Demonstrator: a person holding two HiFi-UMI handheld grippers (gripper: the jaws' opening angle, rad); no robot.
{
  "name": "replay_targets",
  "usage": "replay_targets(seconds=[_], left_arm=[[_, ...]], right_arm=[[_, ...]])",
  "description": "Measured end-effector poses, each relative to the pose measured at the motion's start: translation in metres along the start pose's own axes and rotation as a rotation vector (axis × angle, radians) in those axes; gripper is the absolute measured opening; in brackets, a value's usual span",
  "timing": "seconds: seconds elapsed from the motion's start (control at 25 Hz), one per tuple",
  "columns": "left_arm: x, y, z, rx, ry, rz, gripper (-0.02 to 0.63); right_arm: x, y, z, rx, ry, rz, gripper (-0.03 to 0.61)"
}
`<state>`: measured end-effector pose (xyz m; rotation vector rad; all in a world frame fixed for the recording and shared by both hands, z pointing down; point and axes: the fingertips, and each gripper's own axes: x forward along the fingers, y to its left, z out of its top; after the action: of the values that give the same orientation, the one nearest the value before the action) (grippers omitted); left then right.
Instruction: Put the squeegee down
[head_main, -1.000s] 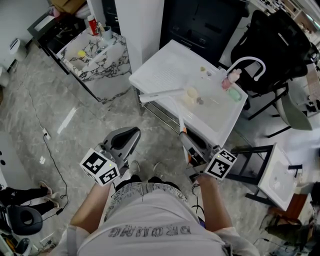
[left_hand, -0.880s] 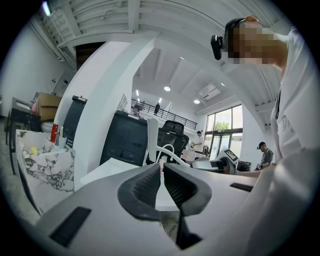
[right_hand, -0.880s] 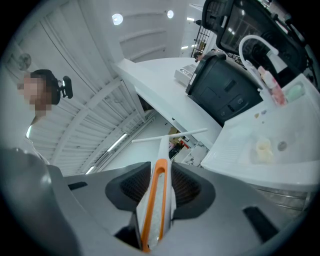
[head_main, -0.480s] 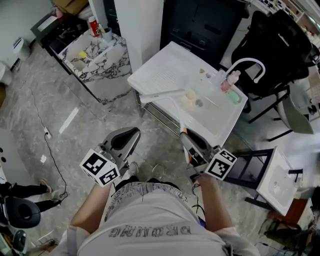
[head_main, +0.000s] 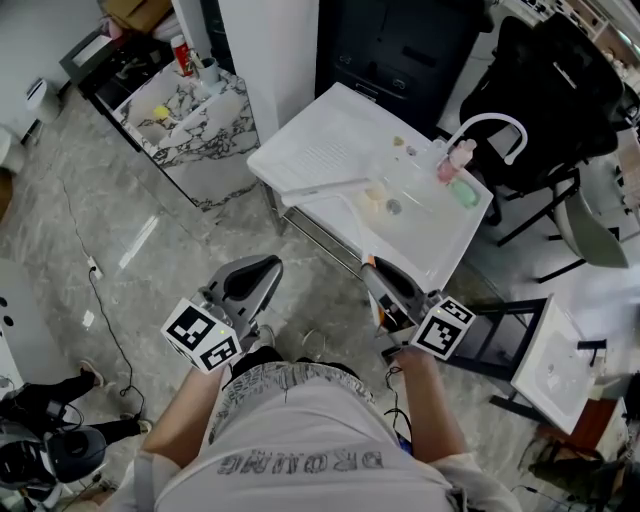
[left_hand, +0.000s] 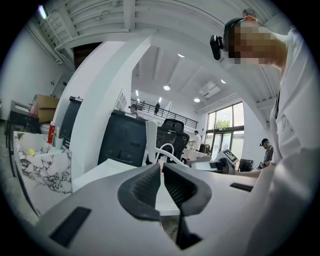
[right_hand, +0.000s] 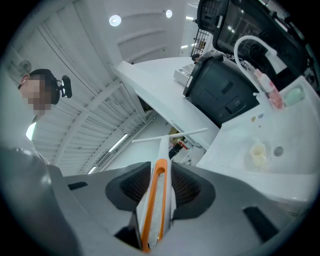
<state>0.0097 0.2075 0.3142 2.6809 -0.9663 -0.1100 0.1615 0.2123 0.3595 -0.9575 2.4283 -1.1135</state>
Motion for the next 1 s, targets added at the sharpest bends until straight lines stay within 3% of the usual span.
replay_targets(seconds=[1.0], left_arm=[[0.028, 0.017, 0.005, 0.002, -0.027, 0.016, 0.037]], right_arm=[[0.009, -0.024, 0.024, -0.015, 0.011, 0.000, 0.138]])
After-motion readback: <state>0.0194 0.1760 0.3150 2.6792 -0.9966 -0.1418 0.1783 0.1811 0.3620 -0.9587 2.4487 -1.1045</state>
